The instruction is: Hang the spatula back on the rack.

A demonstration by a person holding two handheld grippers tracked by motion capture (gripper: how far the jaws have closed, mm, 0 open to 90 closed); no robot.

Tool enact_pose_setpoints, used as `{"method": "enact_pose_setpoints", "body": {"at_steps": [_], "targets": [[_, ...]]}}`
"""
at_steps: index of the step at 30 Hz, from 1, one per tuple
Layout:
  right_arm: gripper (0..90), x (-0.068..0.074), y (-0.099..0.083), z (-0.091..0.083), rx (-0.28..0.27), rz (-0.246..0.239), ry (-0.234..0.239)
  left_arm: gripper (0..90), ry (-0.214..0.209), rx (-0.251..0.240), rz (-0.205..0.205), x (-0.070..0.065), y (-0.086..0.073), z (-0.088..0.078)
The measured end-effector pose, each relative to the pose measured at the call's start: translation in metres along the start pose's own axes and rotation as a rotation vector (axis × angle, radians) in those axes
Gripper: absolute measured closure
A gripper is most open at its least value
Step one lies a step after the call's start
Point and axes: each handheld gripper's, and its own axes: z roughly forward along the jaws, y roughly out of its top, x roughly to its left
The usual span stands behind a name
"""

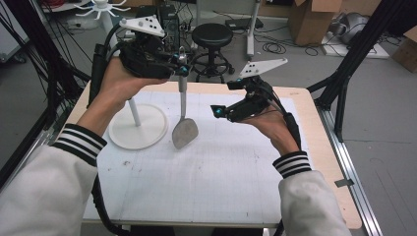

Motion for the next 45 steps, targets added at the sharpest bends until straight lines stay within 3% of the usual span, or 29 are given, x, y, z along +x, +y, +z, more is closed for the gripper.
{"method": "enact_pose_setpoints", "body": {"at_steps": [5,12,29,45], "targets": [[0.3,0.0,-0.015,-0.009,-0.007,-0.008,-0.001,74.9,-0.015,0.007,0.019,0.0,-0.003,-0.01],[0.3,0.002,-0.037,-0.021,-0.025,-0.006,-0.007,74.9,-0.022,0.0,0.003,0.002,-0.013,-0.02],[0.4,0.001,-0.086,-0.04,-0.05,0.021,-0.026,74.9,-0.028,-0.008,0.022,0.009,-0.025,-0.053],[0.4,0.006,-0.133,-0.063,-0.089,0.045,-0.052,75.0,0.001,0.002,0.012,0.023,-0.041,-0.088]]}}
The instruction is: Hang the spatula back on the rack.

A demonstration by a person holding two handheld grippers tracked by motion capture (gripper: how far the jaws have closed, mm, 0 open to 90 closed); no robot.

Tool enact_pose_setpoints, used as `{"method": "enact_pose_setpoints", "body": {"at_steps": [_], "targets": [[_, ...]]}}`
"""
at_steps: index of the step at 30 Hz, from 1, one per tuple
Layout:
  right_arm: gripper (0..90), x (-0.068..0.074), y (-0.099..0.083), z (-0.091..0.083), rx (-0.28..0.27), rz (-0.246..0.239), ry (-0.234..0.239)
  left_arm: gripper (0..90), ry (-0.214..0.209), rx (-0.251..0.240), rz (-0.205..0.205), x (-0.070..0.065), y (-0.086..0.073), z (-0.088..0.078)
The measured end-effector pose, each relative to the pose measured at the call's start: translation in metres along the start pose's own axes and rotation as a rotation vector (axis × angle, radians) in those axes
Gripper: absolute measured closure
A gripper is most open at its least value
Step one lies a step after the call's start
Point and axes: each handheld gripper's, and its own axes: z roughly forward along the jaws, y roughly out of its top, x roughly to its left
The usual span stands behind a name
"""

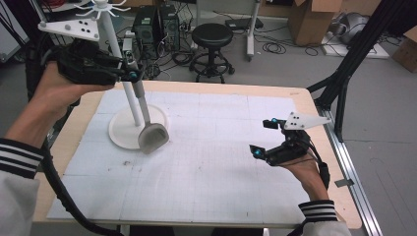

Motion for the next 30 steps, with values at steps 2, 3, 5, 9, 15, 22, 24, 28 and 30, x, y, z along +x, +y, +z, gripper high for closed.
{"method": "enact_pose_setpoints", "body": {"at_steps": [2,3,5,9,15,22,24,28,30], "targets": [[0.3,0.002,-0.004,-0.004,-0.003,-0.005,-0.003,75.0,0.007,0.002,-0.001,0.002,-0.001,-0.004],[0.3,0.003,-0.006,-0.005,-0.005,-0.005,-0.002,75.0,0.009,0.005,-0.002,0.003,-0.001,-0.006],[0.3,0.005,-0.011,-0.008,-0.007,-0.006,-0.001,75.0,0.012,0.01,0.0,0.005,-0.002,-0.01],[0.4,0.007,-0.021,-0.01,-0.013,-0.006,-0.002,75.0,0.025,0.007,-0.021,0.012,-0.002,-0.014],[0.4,0.008,-0.032,-0.005,-0.012,-0.003,0.011,75.0,0.048,0.009,-0.036,0.024,-0.003,-0.02],[0.4,0.008,-0.039,-0.004,-0.017,-0.003,0.008,75.0,0.075,0.022,-0.054,0.038,-0.005,-0.026],[0.3,0.008,-0.041,-0.005,-0.014,0.0,0.003,75.1,0.082,0.025,-0.056,0.042,-0.005,-0.027],[0.3,0.008,-0.042,-0.005,-0.014,0.004,0.003,75.0,0.091,0.022,-0.072,0.049,-0.004,-0.028],[0.3,0.008,-0.042,-0.005,-0.013,0.005,0.001,75.0,0.102,0.024,-0.079,0.053,-0.004,-0.03]]}}
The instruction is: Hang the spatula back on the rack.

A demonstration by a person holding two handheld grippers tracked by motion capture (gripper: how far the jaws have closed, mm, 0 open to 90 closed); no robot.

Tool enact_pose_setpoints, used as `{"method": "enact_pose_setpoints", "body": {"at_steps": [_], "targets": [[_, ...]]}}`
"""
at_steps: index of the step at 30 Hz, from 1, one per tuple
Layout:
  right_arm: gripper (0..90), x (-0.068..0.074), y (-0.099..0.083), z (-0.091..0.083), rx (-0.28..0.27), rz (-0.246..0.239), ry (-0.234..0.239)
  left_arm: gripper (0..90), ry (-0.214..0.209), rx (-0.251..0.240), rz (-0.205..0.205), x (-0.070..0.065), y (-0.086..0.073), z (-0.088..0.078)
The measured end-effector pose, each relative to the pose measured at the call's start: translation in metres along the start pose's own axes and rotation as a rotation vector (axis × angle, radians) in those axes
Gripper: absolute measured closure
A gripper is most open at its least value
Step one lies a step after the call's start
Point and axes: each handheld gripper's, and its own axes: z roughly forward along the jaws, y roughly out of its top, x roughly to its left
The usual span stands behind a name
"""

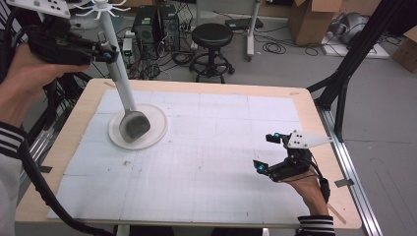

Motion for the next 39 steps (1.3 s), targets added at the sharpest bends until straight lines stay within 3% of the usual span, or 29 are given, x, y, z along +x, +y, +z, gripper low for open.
{"method": "enact_pose_setpoints", "body": {"at_steps": [8,14,21,26,39], "targets": [[0.3,-0.002,-0.001,0.003,0.003,0.002,0.004,75.1,0.033,0.017,-0.021,0.011,0.003,0.002],[0.4,-0.001,-0.001,0.007,0.01,-0.001,0.012,75.0,0.041,0.002,-0.036,0.019,0.006,0.002],[0.4,-0.001,-0.003,0.008,0.017,0.004,0.014,75.1,0.057,0.005,-0.038,0.023,0.01,0.001],[0.4,-0.002,-0.003,0.007,0.014,0.006,0.015,75.0,0.072,0.001,-0.063,0.027,0.011,0.001],[0.3,-0.005,-0.002,0.006,0.009,0.007,0.014,75.1,0.076,-0.001,-0.083,0.035,0.01,0.007]]}}
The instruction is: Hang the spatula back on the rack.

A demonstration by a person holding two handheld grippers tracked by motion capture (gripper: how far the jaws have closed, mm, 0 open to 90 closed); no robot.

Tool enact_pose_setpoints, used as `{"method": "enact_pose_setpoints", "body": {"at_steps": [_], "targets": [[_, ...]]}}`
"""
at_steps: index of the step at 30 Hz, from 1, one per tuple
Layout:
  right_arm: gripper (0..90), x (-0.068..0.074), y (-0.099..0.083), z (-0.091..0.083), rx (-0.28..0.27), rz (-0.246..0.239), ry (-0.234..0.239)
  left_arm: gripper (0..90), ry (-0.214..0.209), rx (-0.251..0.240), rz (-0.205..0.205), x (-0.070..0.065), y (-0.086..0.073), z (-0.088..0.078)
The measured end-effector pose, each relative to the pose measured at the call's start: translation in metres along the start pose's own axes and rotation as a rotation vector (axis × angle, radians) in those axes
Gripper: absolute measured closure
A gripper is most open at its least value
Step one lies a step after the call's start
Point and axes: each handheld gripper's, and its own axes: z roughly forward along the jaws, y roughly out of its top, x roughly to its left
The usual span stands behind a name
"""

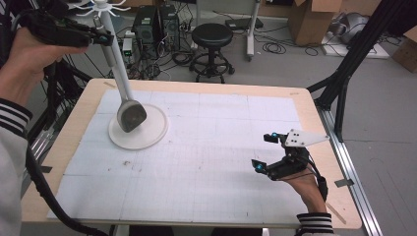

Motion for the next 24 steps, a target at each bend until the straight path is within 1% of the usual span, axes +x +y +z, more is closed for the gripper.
{"method": "enact_pose_setpoints", "body": {"at_steps": [2,3,6,7,9,11,12,14,17,18,19,20,21,22,24], "targets": [[0.4,-0.001,0.0,0.0,-0.001,-0.001,0.001,75.1,0.007,-0.004,-0.005,0.001,0.001,0.001],[0.4,-0.001,0.0,0.0,-0.001,-0.001,0.003,75.0,0.006,-0.002,0.0,0.001,0.001,0.002],[0.4,-0.001,0.0,0.0,0.001,0.004,0.003,75.0,0.003,-0.003,-0.009,0.002,0.001,0.004],[0.4,-0.002,0.0,0.0,0.0,0.005,0.001,74.9,0.008,0.01,-0.007,0.003,0.0,0.005],[0.4,-0.002,0.0,0.0,0.0,0.003,0.001,74.8,0.012,0.01,-0.003,0.003,0.0,0.007],[0.4,-0.002,0.0,0.0,0.0,0.005,0.001,74.1,0.016,0.004,0.018,0.002,-0.002,0.008],[0.4,-0.002,0.0,0.0,-0.001,0.007,0.003,73.5,0.026,0.0,0.032,0.001,-0.002,0.009],[0.4,-0.002,0.0,0.0,-0.004,0.007,0.002,70.4,0.038,0.011,0.034,0.0,-0.003,0.009],[0.3,-0.001,0.0,-0.001,-0.001,0.006,0.007,66.3,0.054,0.017,0.041,-0.003,-0.006,0.006],[0.4,-0.001,0.0,-0.001,-0.002,0.005,0.007,65.1,0.06,0.002,0.044,-0.004,-0.008,0.004],[0.4,-0.002,0.0,-0.001,-0.005,0.001,0.003,64.0,0.054,-0.013,0.043,-0.005,-0.01,0.002],[0.3,-0.001,0.0,-0.001,-0.007,0.001,0.003,63.2,0.058,-0.01,0.04,-0.006,-0.013,0.001],[0.4,-0.001,0.0,-0.001,-0.007,0.002,0.0,62.2,0.07,-0.002,0.046,-0.007,-0.017,-0.001],[0.4,0.0,0.0,-0.001,-0.006,0.002,0.001,61.7,0.069,-0.001,0.047,-0.008,-0.02,-0.003],[0.3,0.002,0.0,-0.001,-0.005,0.0,0.004,61.4,0.068,-0.014,0.044,-0.011,-0.026,-0.008]]}}
